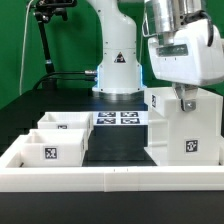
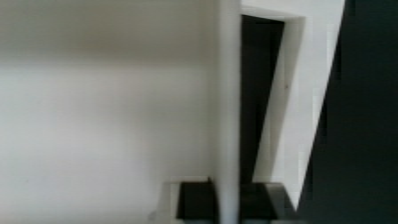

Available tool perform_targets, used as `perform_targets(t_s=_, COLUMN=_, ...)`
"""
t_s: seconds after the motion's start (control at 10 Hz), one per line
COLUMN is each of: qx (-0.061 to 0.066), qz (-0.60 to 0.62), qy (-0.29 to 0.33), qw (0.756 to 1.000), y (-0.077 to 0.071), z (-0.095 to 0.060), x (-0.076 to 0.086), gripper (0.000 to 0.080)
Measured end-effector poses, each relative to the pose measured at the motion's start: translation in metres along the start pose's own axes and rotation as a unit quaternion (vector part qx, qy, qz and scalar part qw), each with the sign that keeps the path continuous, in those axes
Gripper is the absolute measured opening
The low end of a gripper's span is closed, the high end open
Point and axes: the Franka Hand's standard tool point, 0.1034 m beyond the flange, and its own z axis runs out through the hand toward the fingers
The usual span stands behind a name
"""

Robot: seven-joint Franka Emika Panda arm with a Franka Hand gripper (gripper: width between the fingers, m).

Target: Assemble drawer

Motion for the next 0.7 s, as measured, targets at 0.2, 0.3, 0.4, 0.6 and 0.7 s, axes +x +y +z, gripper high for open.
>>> perform_targets(t_s=0.2, qx=0.0, qz=-0.001, qy=0.0, qw=1.0, y=0.0, z=0.0, x=-0.001, gripper=0.0041)
perform_targets(t_s=0.3, qx=0.0, qz=0.0, qy=0.0, qw=1.0, y=0.0, z=0.0, x=-0.001, gripper=0.0041)
perform_targets(t_s=0.4, qx=0.0, qz=0.011, qy=-0.002, qw=1.0, y=-0.002, z=0.001, x=0.0, gripper=0.0041)
perform_targets(t_s=0.6, qx=-0.002, qz=0.016, qy=-0.007, qw=1.0, y=-0.011, z=0.003, x=-0.001, gripper=0.0041)
perform_targets(t_s=0.7, qx=0.001, qz=0.014, qy=-0.008, qw=1.0, y=-0.018, z=0.005, x=-0.004, gripper=0.0041)
